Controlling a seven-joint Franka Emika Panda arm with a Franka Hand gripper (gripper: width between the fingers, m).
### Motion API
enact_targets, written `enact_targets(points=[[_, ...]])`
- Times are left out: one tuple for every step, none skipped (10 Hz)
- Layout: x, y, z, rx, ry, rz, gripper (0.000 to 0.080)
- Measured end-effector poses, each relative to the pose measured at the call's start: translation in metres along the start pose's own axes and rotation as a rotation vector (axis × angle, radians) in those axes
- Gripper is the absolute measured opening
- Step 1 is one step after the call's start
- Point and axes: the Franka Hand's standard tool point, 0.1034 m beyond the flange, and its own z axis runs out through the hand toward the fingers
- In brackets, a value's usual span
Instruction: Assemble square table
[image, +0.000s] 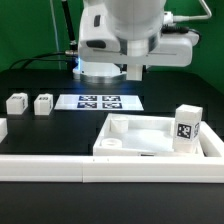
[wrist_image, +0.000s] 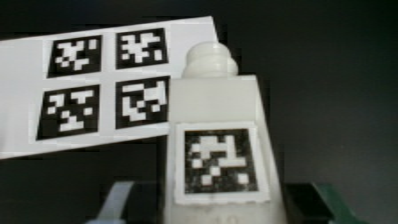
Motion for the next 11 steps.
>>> enact_targets(points=[[0.004,-0.002,-0.004,0.005,0.082,-0.006,0.0291],[0.001,0.000,-0.012,0.007,0.120,-0.015,0.0291],[0.004,0.005,-0.046,0.000,0.191,-0.025,0.0291],[0.006,0.008,-0.078,0.003,0.260,-0.030,0.0291],[0.006,0.012,-0.108,0.016,0.326,-0.028,0.0291],[0.014,0.011,-0.125,0.025,0.431,-0.031,0.0291],[0.015,0.008,-0.120,0.031,0.506,-0.038,0.0291],[0.011,0.009,-0.114,0.036,0.530,-0.040,0.0291],[0.017,0.007,-0.120,0.040,0.605,-0.041,0.0291],[0.019,0.006,-0.123,0.045,0.682,-0.044,0.0291],[0.024,0.005,-0.124,0.052,0.765,-0.044,0.0291]])
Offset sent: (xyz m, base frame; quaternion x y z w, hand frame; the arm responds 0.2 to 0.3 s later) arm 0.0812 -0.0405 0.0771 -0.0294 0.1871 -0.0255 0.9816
